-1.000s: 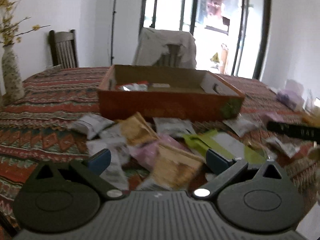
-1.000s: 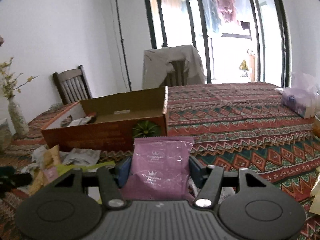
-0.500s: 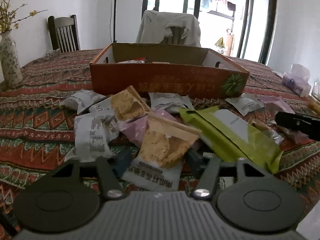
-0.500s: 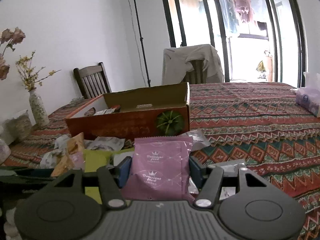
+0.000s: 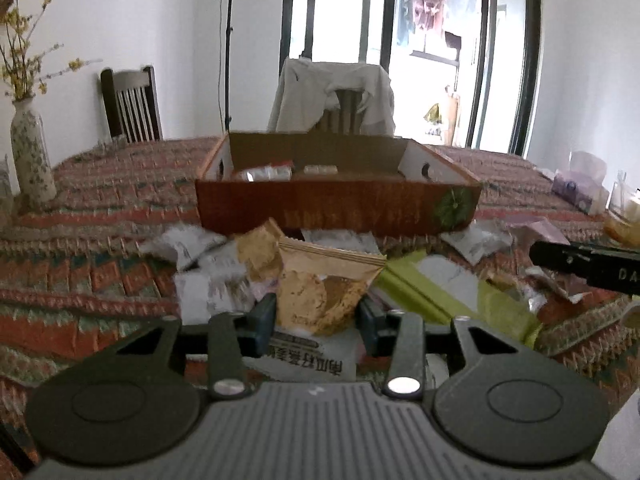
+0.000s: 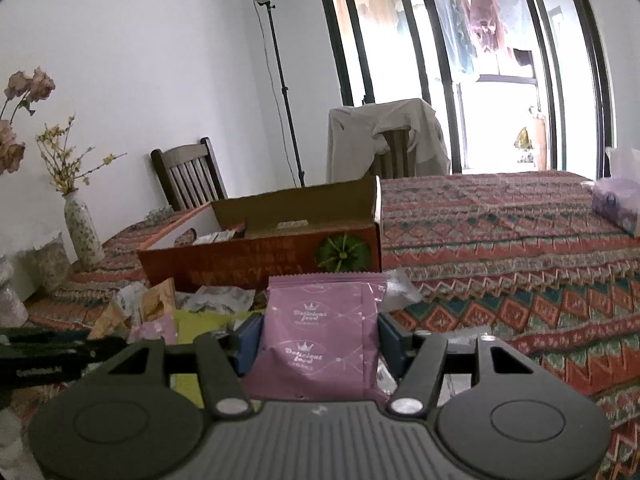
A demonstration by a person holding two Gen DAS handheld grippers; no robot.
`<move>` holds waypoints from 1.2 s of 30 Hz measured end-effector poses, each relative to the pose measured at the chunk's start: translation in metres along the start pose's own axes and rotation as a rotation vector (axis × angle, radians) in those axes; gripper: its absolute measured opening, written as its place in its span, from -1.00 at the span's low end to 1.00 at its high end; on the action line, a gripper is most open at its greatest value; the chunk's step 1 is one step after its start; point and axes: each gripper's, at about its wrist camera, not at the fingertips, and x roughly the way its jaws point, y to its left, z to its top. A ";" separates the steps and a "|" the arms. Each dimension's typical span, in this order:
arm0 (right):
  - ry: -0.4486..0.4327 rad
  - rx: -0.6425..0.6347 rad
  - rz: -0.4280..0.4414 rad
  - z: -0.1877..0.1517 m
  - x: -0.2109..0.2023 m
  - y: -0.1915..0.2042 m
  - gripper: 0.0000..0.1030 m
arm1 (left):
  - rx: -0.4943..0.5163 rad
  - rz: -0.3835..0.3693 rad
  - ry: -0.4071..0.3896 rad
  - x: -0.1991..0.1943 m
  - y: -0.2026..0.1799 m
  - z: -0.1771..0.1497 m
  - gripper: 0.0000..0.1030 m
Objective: Organize snacks
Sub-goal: 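Carry the cookie packet and pink packet over the box with both tools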
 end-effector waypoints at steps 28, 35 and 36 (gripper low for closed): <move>-0.141 -0.079 0.025 0.123 0.116 0.050 0.16 | -0.112 -0.044 -0.240 0.087 0.022 0.129 -0.16; -0.122 -0.045 -0.006 0.125 0.158 0.039 0.16 | -0.150 -0.019 -0.243 0.120 0.030 0.138 -0.16; -0.120 -0.039 -0.004 0.121 0.161 0.037 0.16 | -0.149 -0.008 -0.243 0.124 0.031 0.135 -0.16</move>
